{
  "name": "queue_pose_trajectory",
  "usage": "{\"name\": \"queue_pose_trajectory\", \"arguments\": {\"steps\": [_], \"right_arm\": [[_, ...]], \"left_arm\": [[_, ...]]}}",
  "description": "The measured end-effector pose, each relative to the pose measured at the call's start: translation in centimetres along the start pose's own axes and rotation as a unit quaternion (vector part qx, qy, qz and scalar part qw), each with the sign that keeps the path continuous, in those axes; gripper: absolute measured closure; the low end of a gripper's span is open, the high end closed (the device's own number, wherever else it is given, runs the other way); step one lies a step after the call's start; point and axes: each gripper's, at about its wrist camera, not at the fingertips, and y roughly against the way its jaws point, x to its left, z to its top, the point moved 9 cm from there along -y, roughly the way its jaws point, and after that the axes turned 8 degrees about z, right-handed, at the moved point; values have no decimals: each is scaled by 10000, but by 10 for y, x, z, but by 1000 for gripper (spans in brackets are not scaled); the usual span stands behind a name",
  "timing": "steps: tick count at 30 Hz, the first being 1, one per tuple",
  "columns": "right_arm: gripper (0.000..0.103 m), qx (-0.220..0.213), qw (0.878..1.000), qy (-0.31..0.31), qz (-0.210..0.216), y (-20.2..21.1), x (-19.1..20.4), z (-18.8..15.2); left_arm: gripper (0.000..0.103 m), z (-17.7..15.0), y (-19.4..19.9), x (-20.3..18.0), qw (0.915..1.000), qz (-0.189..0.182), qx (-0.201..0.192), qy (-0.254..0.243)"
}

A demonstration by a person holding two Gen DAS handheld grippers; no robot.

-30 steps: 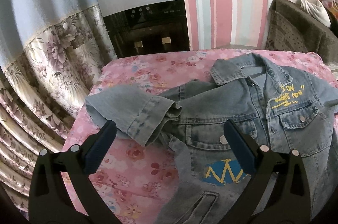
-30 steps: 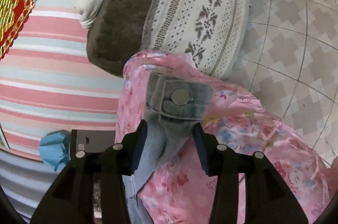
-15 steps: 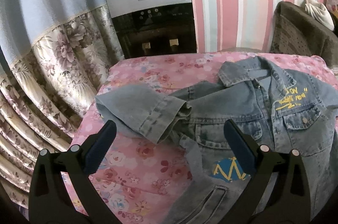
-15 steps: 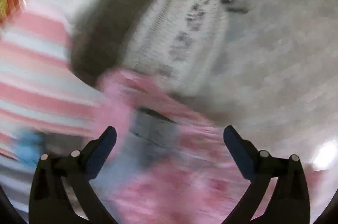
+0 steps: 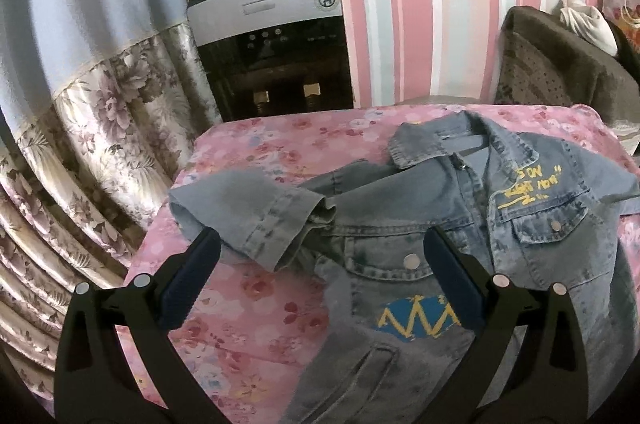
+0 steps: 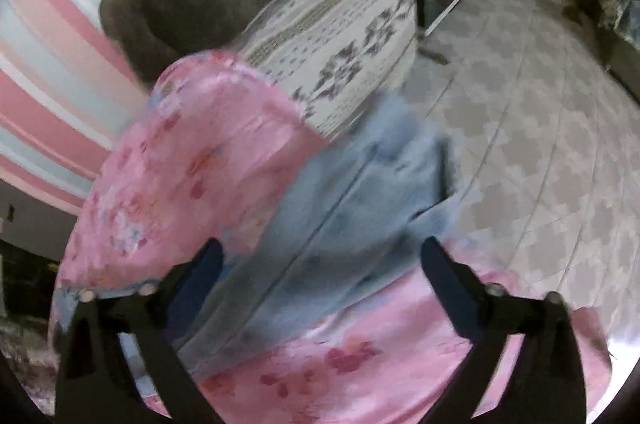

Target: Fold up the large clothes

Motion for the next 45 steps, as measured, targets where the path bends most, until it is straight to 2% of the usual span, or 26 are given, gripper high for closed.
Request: {"name": "queue_pose_trajectory", "arguments": {"steps": [1,2,4,6,8,10,11,14,15,17,19,21,24,26,28,32,37,42,44,45], "right_arm": [[38,60,10000,-33,72,-5,3,-4],[44,100,9999,-23,75,-9,5,-7],[51,3,10000,74,-27,-12,4,-8],[55,-8,9999,110,13,-16,4,-8],[65,-86,9997,183,129,-16,5,-8],[85,-313,9962,187,791,-8,11,-4],[87,-466,9911,313,1210,1,20,-1],[88,-806,9812,782,1572,20,42,2],[88,-843,9757,909,1807,27,53,4],[88,-784,9692,1105,2059,32,72,3],[89,-754,9645,1417,2097,34,93,0],[89,-717,9546,1721,2325,40,120,-5],[90,-551,9386,2075,2699,44,167,-24],[90,-362,9247,2513,2838,43,204,-55],[90,-150,9044,3050,2980,41,242,-97],[90,396,8666,3697,3328,34,299,-174],[90,972,8288,4178,3594,28,352,-247],[90,1292,7911,4518,3915,32,405,-302],[90,1583,7801,4680,3837,20,414,-329],[90,1703,7785,4725,3763,11,415,-340]], "left_arm": [[3,-1,-2,3,10000,3,20,10],[3,-4,-5,6,10000,4,57,33],[3,-5,-10,12,9999,4,117,83],[3,-6,-14,18,9998,19,151,145],[3,-5,-16,23,9997,42,147,198],[3,-4,-17,26,9996,62,145,224],[3,-2,-18,28,9996,83,145,233],[3,2,-21,30,9995,78,147,271],[3,5,-22,29,9995,59,137,281],[3,10,-23,26,9996,19,41,265],[3,16,-30,20,9999,61,-30,122],[3,19,-38,15,9999,103,26,4],[3,21,-56,11,9996,-66,268,16],[3,18,-67,10,9989,-174,427,85],[3,12,-77,9,9981,-235,561,108],[3,1,-89,7,9975,-275,655,55],[3,-1,-94,20,9974,-238,658,147],[3,3,-88,36,9977,-258,578,260],[3,3,-85,41,9984,-122,510,228],[3,3,-84,43,9985,-87,496,218]]}}
